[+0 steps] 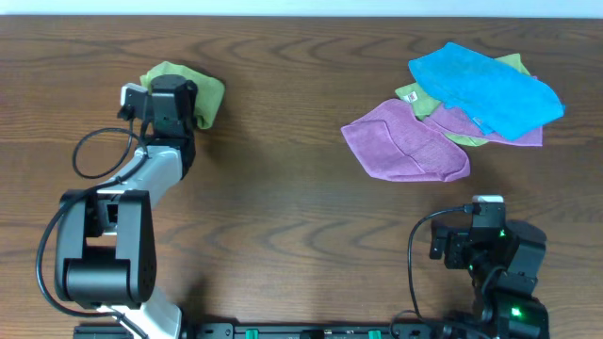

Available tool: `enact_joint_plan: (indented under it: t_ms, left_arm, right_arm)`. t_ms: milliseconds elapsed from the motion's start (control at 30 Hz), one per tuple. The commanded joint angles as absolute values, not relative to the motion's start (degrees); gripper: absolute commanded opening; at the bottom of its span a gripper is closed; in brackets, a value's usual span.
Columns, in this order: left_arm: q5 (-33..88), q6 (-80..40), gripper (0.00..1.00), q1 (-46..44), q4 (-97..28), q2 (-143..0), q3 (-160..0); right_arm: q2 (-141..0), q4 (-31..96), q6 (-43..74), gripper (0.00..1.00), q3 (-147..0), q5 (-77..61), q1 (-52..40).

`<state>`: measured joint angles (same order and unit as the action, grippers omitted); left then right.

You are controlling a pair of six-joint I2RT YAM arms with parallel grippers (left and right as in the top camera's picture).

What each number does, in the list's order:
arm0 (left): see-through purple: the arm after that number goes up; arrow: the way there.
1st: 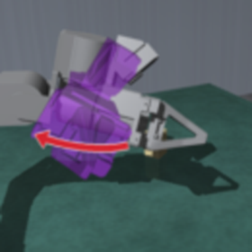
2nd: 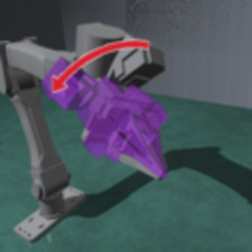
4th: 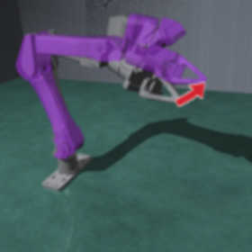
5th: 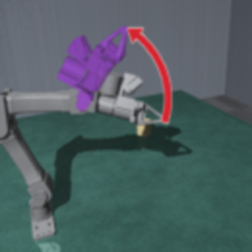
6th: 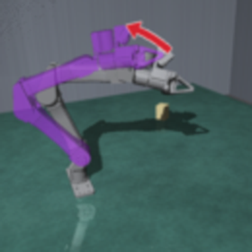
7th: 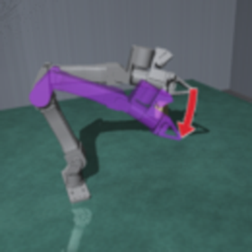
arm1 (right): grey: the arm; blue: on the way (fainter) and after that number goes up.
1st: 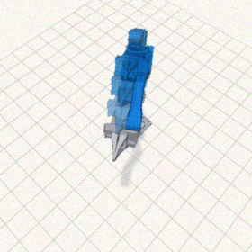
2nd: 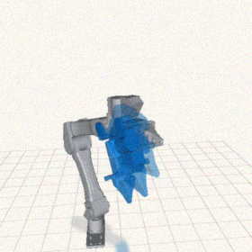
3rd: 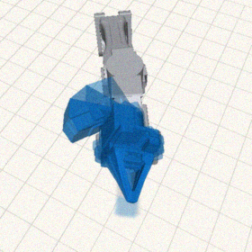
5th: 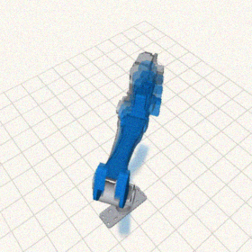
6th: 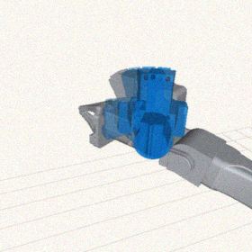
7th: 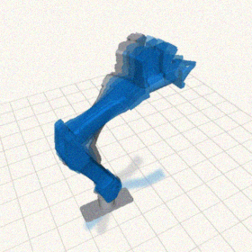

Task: Fold the cloth
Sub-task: 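Drag the green cloth toward the far left with the left gripper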

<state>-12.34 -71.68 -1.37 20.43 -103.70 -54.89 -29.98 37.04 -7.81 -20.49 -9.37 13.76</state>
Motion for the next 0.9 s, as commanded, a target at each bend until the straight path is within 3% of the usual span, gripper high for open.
enact_joint_plan:
  t_ms: [0,333,867]
  left_arm:
    - [-12.3,-70.2,0.06,0.0,21.2,-103.1,-56.1]
    - [-1.6,-72.5,0.06,1.1,29.0,-103.1,-56.2]
    - [-6.5,-64.7,0.06,2.5,31.8,-104.8,-56.2]
  right_arm:
    - [-29.9,37.0,-8.4,0.99,-19.9,-9.2,14.2]
    - [-29.9,37.0,-8.4,0.99,-19.9,-9.2,14.2]
    - [-29.9,35.9,-8.4,0.99,-18.9,-9.2,14.2]
